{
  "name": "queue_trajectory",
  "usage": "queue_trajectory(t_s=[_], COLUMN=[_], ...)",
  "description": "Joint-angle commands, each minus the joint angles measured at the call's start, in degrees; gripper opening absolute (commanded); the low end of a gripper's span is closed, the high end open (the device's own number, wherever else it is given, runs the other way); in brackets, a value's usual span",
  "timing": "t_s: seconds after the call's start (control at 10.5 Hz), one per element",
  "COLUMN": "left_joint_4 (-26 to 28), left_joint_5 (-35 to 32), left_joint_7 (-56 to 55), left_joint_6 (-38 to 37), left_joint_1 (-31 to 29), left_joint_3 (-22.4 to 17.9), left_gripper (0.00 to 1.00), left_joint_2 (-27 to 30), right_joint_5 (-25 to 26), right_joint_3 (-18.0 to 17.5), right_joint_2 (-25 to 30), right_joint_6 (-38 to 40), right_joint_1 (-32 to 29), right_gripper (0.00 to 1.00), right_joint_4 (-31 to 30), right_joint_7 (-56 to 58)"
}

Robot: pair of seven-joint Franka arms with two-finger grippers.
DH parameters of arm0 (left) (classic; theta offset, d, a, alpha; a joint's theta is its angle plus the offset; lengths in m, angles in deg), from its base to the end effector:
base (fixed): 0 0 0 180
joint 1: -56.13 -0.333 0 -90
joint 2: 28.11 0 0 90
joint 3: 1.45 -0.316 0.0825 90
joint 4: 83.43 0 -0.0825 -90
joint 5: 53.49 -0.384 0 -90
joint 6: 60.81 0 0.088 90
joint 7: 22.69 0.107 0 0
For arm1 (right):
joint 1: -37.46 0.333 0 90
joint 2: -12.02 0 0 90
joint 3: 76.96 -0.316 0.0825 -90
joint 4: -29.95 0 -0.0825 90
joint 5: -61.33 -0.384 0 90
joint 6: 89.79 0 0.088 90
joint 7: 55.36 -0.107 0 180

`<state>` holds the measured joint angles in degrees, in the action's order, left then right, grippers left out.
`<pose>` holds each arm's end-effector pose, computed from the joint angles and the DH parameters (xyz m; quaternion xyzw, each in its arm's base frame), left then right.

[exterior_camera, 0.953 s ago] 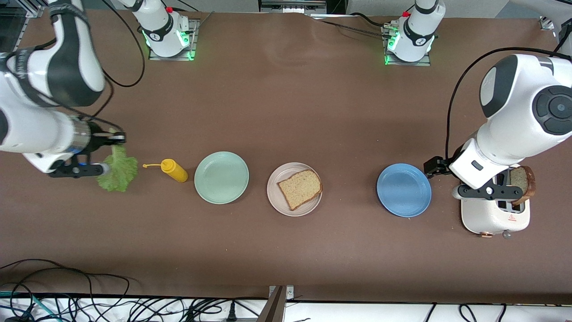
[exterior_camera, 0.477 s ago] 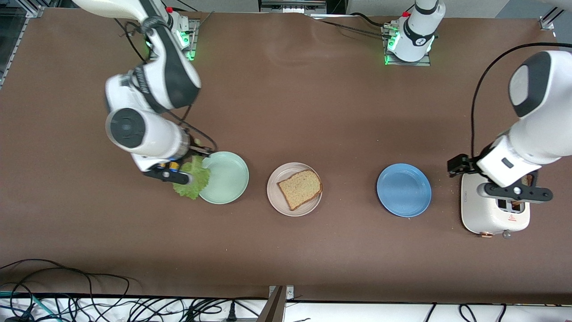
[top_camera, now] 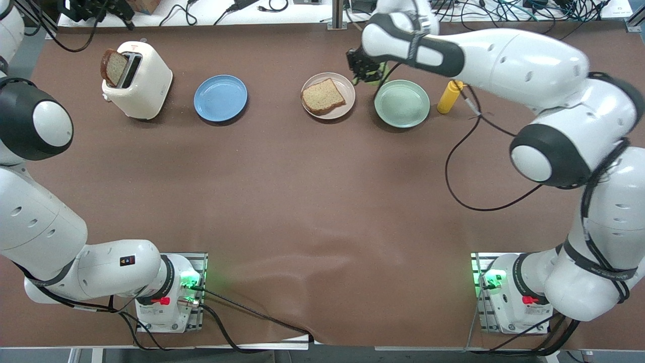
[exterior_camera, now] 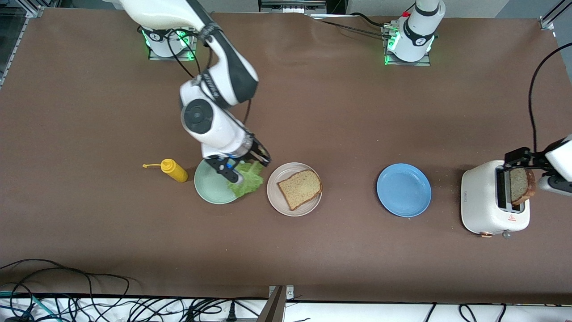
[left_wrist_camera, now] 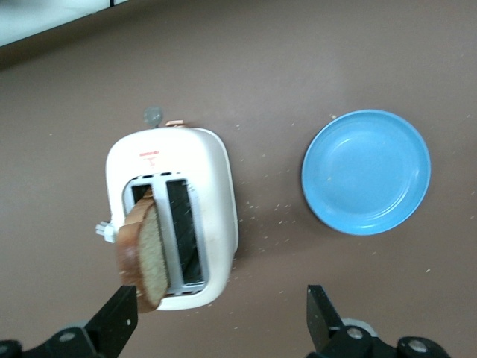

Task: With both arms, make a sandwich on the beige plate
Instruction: 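Carry the lettuce over the bread on the beige plate with the right gripper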

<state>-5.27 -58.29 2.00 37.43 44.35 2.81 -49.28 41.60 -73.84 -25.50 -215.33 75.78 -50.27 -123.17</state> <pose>0.6613 0.1033 0.5091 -0.9878 0.1532 0.0164 0.0244 0.5918 0.4426 0.3356 -0.9227 0.3565 0.0593 0.1342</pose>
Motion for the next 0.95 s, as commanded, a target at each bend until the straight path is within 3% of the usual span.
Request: queue_trajectory(t_s=[0.0, 0.29, 0.38, 0.67, 0.86], left_joint_4=[0.68, 0.68, 0.68, 0.68, 0.68], left_joint_5=[-1.88, -6.33, -8.62, -9.0, -9.0], left_joint_7=[5.44, 5.98, 6.06, 6.41, 6.42], left_joint_6=[-0.42, -0.16, -0.07, 0.37, 0.46], left_joint_1=[-3.07, -5.01, -5.1, -7.2, -7.56], left_joint_3=[0.67, 0.58, 0.58, 0.58, 0.58], left_gripper=[1.0, 1.0, 1.0, 1.0, 1.0], left_joint_2=[0.0, -2.63, -2.99, -4.57, -5.27], right_joint_5=[-1.28, -1.28, -1.28, -0.76, -0.58], right_joint_3=[0.75, 0.75, 0.75, 0.92, 1.28], right_joint_2=[-8.85, -14.58, -15.12, -15.21, -14.08], right_joint_6=[-9.05, -20.25, -20.62, -20.63, -20.01], right_joint_1=[4.64, 7.29, 7.39, 7.39, 7.04], right_gripper=[0.0, 0.0, 0.18, 0.91, 0.92], right_joint_4=[7.52, 8.06, 8.06, 7.98, 7.98], right_joint_7=[-11.94, -16.38, -16.47, -16.21, -15.68])
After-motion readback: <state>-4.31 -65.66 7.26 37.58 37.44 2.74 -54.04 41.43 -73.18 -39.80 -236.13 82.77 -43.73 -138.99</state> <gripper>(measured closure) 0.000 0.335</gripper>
